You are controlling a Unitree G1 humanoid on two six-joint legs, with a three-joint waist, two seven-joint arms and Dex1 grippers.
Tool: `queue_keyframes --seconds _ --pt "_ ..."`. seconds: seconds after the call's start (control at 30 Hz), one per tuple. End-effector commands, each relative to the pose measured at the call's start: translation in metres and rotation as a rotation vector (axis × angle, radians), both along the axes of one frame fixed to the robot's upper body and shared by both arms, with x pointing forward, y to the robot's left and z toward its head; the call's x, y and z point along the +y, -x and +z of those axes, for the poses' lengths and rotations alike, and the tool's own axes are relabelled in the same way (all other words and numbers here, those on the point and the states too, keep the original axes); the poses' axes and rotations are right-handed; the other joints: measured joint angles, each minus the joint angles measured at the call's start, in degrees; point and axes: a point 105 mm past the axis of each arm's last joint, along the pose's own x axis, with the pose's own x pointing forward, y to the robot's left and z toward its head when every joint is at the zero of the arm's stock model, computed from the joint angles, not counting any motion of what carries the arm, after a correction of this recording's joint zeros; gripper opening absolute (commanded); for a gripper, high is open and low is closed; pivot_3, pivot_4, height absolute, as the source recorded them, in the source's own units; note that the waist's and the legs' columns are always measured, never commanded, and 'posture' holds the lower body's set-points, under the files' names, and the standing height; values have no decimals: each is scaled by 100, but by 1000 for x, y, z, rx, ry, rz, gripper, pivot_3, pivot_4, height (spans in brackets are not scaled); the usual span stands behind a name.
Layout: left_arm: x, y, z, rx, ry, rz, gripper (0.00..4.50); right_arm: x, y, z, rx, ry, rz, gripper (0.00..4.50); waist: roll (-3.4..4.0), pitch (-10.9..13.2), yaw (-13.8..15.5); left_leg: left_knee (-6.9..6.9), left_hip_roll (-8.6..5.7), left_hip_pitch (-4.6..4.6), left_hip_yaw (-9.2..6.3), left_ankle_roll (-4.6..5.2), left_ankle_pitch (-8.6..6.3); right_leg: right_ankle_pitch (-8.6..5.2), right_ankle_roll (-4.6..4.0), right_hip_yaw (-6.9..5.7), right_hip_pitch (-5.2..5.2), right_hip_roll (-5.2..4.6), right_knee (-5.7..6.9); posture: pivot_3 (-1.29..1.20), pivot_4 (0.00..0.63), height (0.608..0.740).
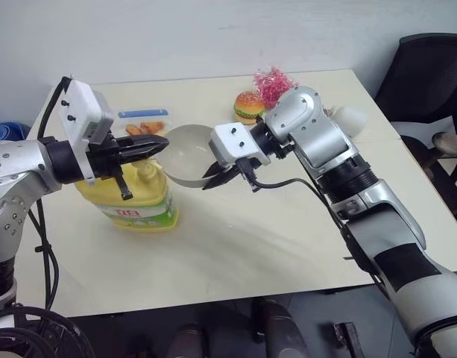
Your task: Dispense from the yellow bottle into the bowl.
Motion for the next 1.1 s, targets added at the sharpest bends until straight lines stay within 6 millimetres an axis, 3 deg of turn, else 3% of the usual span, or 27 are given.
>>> queue_keyframes --seconds 0.03,0.43,0.67,1.1 --pt "9 -7 -17 76 -42 45 6 -1 20 10 -40 34 115 0 0 0 2 -1 0 0 0 0 0 0 0 0 0 0 0 0 150 740" --pt "11 -6 -15 61 -57 38 6 -22 44 -1 -34 126 199 0 -1 0 18 -6 1 0 3 1 0 0 -1 -1 -1 1 -5 0 150 740" --pt "10 -6 -30 72 -140 38 6 -19 53 1 -8 120 233 0 -1 -1 21 -8 11 6 19 0 0 4 -11 -2 -2 5 -5 0 150 740" --pt "12 -7 -27 66 -124 40 6 -6 71 14 38 64 320 0 -1 -1 23 -9 17 7 23 0 0 5 -15 -2 -2 9 -6 0 150 740"
